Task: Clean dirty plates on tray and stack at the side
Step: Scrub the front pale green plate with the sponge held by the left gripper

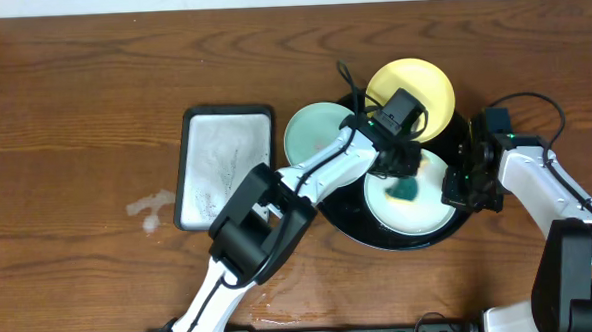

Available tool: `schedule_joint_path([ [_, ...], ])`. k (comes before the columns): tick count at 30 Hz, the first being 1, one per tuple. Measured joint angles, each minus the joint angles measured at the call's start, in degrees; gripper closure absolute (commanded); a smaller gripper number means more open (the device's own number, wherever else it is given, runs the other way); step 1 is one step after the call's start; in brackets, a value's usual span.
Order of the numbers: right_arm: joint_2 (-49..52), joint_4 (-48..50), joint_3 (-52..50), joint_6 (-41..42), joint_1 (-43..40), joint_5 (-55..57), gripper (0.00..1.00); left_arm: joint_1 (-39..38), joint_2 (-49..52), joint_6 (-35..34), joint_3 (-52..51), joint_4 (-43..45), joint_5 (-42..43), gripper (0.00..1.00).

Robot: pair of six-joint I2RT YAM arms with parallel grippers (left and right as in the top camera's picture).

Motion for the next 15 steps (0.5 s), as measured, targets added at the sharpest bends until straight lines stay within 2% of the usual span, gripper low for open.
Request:
schedule_joint_path([
  [9,0.0,-0.1,0.0,0.0,-0.1,0.4,0.99,-3.8,2.7,-2.4,0.0,1.0,15.4,0.92],
  [15,0.0,-0.8,0.0,0.0,-0.1,0.2,0.99,-3.9,2.9,-1.9,0.0,-1.5,16.9,0.93],
])
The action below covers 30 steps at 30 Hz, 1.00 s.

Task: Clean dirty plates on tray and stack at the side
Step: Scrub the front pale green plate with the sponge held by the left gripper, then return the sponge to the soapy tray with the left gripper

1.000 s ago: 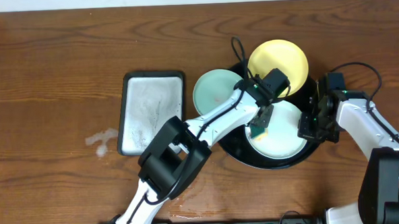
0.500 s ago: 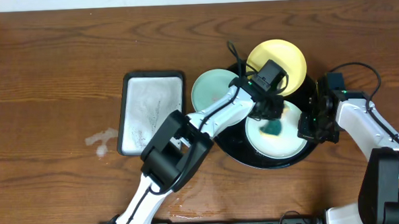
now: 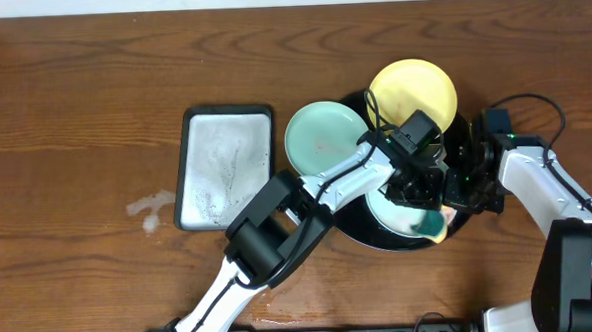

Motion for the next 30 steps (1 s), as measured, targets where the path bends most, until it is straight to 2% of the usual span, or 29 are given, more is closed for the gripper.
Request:
schedule_joint_path([
  [9,0.0,0.0,0.0,0.0,0.0,-0.2,0.99,3.7,-1.2,1.0,0.2,-7.3,-4.3,0.93],
  [17,0.0,0.3,0.0,0.0,0.0,-0.2,0.99,9.7,-7.4,2.4,-1.3,-11.8,-14.9,0.93],
  [24,-1.7,-3.0,1.1,0.3,0.0,0.6,0.99,9.0,-19.3,2.7,-2.1,-17.8,-18.2,0.92],
  [30,-13.6,-8.3,3.8,3.3,1.6,7.6,0.99,9.8,-31.4,3.9,-2.1,-23.6,-20.2,0.93],
])
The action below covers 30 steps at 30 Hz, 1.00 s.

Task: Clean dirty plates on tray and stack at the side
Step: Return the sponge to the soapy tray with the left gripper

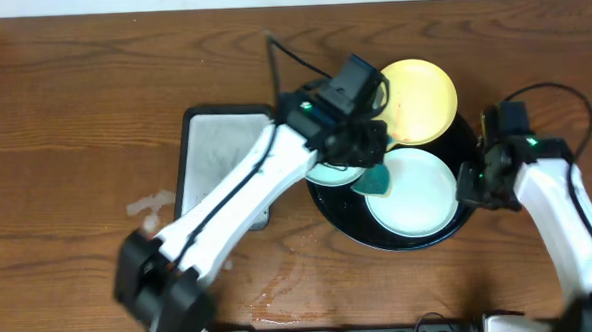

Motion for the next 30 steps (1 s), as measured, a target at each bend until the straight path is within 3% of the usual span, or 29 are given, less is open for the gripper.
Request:
schedule_joint_path([
  [2,-4.6,-0.1,0.6,0.6,1.6,1.7,0.99,0.7,-2.9,0.3,0.0,-2.6,-2.2,0.93],
  [5,-9.4,1.2,0.9,0.2,3.2,0.8,0.76,2.5,-6.4,0.7,0.0,-6.6,-7.2,0.93],
  [7,-9.7,2.7,0.9,-0.9,3.1,-0.7,0.67,4.2,-7.9,1.4,0.0,-9.8,-10.9,0.92],
  [12,-4.4,7.0,0.9,-4.1,0.0,-5.6,0.59,11.2,-10.2,1.8,0.0,-18.1,-19.4,0.93],
  [18,6.9,9.2,0.9,-8.7,-6.3,-12.6,0.56,22.6,-10.4,5.2,-2.6,-19.4,-24.4,0.93],
  [25,14.5,11.2,0.9,-13.4,-11.4,-20.7,0.59,29.4,-10.6,10.3,-17.4,-7.2,-24.2,0.92],
  [30,19.4,13.0,0.9,-14.6,-11.4,-22.9,0.67,33.1,-10.5,11.6,-27.7,2.9,-23.0,0.73],
])
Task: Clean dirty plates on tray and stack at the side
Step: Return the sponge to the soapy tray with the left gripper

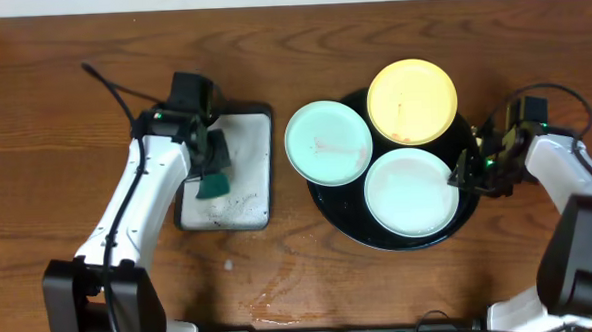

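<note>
A black round tray (pixel 351 227) holds a white plate (pixel 409 191), a yellow plate (pixel 411 101) with a few specks, and a mint plate (pixel 327 142) overhanging its left rim. My left gripper (pixel 206 168) is shut on a green sponge (pixel 214 184) over the grey rectangular tray (pixel 246 173) at the left. My right gripper (pixel 469 174) sits at the white plate's right rim. Whether its fingers clamp the rim is too small to tell.
The grey tray's surface looks wet and speckled. Pale wet smears lie on the wooden table (pixel 64 116) in front of the trays. Cables trail from both arms.
My left gripper has gone with the sponge from the left edge of the black tray to the grey rectangular tray. The mint plate is uncovered. The right gripper stays by the white plate's rim.
My left gripper first pressed the sponge on the middle of the white plate, then at its right front edge, with the right gripper at the tray's right rim. Later the sponge was at the plate's left edge. Now it is over the grey tray.
</note>
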Available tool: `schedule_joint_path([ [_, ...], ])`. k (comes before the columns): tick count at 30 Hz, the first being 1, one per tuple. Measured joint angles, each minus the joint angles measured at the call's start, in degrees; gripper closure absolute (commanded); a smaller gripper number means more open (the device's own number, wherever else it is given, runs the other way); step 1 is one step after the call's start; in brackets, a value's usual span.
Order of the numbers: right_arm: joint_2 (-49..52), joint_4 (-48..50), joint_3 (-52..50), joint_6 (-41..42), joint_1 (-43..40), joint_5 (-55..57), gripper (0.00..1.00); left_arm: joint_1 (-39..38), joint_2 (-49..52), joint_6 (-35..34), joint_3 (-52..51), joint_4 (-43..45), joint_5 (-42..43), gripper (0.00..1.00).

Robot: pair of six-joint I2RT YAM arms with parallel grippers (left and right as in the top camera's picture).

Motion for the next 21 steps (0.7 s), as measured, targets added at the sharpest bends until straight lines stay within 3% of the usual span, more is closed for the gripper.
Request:
schedule_joint_path([
  [2,2.1,0.5,0.0,-0.2,0.0,-0.4,0.72,0.8,0.0,0.2,-2.2,2.1,0.3,0.65],
  [4,2.9,0.7,0.3,-0.3,-0.1,-0.6,0.78,1.1,0.0,0.5,-3.4,3.1,0.7,0.63],
  [7,3.5,0.9,0.6,-0.2,-0.1,-0.7,0.99,1.0,0.0,0.7,-3.5,4.4,1.3,0.6],
  [12,4.2,0.2,0.9,-0.7,0.1,-2.1,0.99,1.0,0.0,0.7,-3.5,4.5,3.0,0.52],
  [15,2.9,-1.0,0.7,0.2,0.2,-1.0,0.99,1.0,0.0,1.1,-3.5,4.3,5.7,0.39],
  [21,-11.1,-5.1,-0.3,3.0,2.2,6.6,0.99,1.0,0.0,1.2,-3.5,3.7,10.4,0.21],
])
